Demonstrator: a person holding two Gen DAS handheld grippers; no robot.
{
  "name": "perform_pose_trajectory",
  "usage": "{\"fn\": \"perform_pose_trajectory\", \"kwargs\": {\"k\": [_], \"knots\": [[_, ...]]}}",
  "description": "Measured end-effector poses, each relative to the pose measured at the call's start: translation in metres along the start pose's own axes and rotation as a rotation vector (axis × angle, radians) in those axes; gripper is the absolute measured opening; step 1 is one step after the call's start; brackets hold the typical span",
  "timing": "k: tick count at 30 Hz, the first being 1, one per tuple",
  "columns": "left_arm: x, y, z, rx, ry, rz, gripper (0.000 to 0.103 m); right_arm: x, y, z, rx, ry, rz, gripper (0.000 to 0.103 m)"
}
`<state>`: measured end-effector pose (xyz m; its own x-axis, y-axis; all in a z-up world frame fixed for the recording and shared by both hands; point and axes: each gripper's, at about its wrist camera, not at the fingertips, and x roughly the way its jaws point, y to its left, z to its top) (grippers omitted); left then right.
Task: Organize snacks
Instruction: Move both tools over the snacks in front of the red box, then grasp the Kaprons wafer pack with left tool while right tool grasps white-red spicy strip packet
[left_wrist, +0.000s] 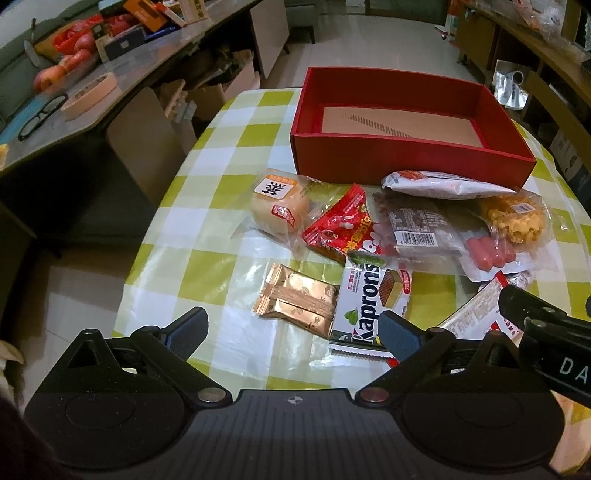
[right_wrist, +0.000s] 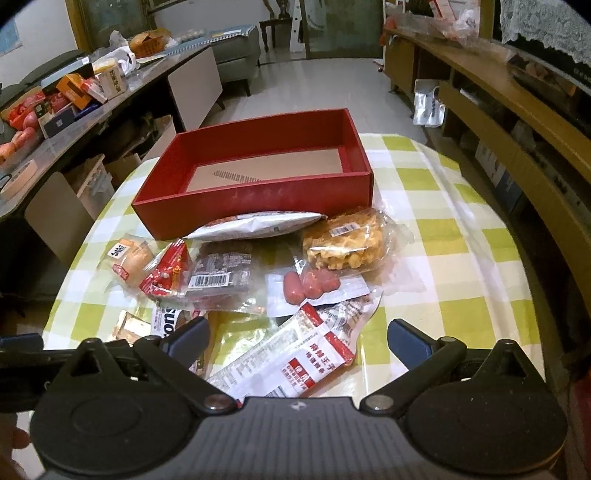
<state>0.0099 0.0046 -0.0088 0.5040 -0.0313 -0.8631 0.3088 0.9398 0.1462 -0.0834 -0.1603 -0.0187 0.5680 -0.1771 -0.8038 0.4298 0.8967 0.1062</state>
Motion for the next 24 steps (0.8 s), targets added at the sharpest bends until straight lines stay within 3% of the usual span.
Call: {"fn": "perform_pose_trajectory", "kwargs": {"k": [24], "knots": [[0.009, -0.003, -0.002, 0.025, 0.021, 0.009, 0.1, 0.011, -0.004, -0.002, 0.01, 0.057, 0.005, 0.103]]}}
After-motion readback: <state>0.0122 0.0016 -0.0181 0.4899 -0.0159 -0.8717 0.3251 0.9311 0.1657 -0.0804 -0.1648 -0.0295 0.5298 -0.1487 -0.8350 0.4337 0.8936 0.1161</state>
